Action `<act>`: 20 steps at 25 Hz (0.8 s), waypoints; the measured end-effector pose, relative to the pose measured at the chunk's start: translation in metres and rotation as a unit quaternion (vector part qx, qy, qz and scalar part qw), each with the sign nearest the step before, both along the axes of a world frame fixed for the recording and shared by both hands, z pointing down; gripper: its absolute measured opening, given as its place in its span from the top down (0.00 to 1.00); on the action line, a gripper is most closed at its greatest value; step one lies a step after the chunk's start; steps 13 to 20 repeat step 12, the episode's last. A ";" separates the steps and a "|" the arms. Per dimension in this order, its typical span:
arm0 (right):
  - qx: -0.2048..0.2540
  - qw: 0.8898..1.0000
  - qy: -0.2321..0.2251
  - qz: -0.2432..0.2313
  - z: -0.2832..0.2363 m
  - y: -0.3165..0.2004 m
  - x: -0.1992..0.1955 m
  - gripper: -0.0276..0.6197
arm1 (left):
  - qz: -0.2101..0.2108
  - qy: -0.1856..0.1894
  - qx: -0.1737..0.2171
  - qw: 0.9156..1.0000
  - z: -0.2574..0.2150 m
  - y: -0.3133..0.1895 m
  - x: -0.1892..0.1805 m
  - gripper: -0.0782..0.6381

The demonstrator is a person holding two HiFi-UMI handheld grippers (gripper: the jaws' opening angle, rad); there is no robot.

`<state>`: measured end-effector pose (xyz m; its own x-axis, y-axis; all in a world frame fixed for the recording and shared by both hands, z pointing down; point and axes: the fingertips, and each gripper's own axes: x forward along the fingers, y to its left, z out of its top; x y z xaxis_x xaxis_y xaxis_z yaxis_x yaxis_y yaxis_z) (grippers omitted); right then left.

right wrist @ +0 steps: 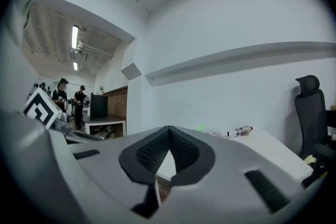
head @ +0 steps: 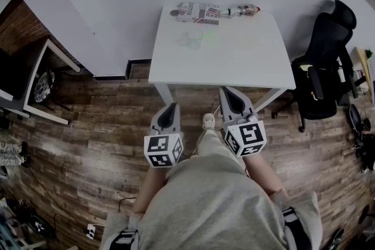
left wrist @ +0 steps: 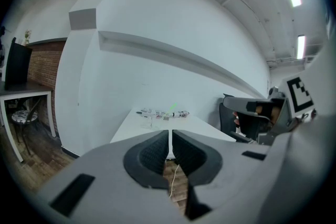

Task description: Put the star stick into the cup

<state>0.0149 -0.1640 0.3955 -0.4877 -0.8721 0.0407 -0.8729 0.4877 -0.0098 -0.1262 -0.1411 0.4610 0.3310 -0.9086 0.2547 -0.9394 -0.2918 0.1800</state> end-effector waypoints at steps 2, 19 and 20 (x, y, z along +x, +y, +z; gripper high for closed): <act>0.001 1.000 0.000 -0.001 -0.001 -0.002 -0.001 0.96 | -0.001 0.001 -0.001 1.000 0.000 -0.001 -0.001 0.86; 0.000 1.000 0.001 -0.001 0.001 -0.013 -0.003 0.96 | -0.001 0.004 -0.004 1.000 0.004 -0.012 -0.003 0.86; 0.000 1.000 0.001 -0.001 0.001 -0.013 -0.003 0.96 | -0.001 0.004 -0.004 1.000 0.004 -0.012 -0.003 0.86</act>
